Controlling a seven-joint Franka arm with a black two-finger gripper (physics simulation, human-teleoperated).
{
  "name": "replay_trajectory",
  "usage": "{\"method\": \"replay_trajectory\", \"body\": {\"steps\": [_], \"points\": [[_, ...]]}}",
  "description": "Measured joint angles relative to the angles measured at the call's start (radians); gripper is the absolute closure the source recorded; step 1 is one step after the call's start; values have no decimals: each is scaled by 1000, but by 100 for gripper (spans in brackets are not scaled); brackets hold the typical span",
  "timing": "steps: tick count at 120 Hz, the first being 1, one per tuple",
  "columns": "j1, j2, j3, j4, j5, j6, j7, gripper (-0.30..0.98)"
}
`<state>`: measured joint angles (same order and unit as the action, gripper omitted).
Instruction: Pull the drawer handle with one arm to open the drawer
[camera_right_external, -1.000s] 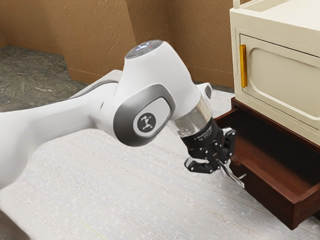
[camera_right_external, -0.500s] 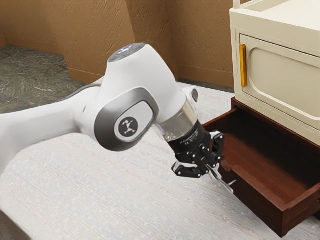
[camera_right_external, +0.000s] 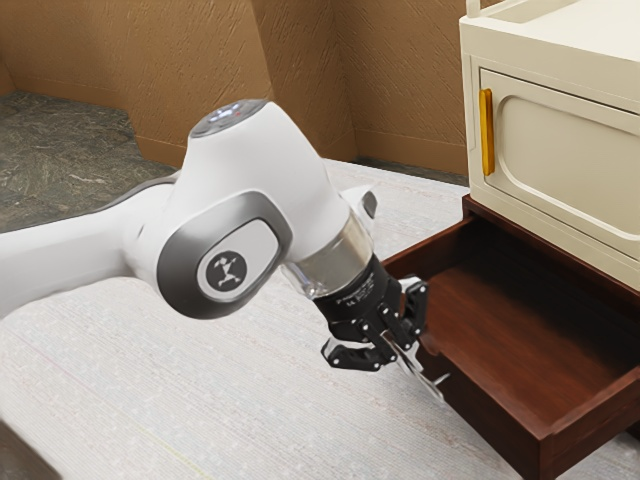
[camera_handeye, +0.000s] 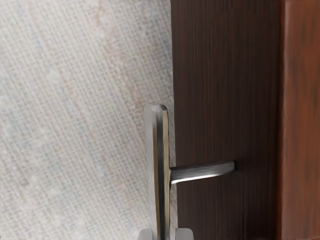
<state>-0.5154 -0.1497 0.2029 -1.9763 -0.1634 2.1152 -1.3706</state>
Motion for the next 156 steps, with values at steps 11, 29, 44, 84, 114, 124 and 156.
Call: {"method": "replay_trajectory", "body": {"steps": [11,29,44,84,114,124,156], "points": [[-1,-1,0,-3,3,0,-1,79],[-1,-1,-1,-2,5,1,-1,77],[-44,-3,2,-1,4,4,1,68],[-55,-39,4,16,52,9,6,59],[46,-45,14,403,141,-355,-15,31],[135,-45,28,408,157,-488,-34,21],[201,-43,5,330,188,-637,-79,6]]}}
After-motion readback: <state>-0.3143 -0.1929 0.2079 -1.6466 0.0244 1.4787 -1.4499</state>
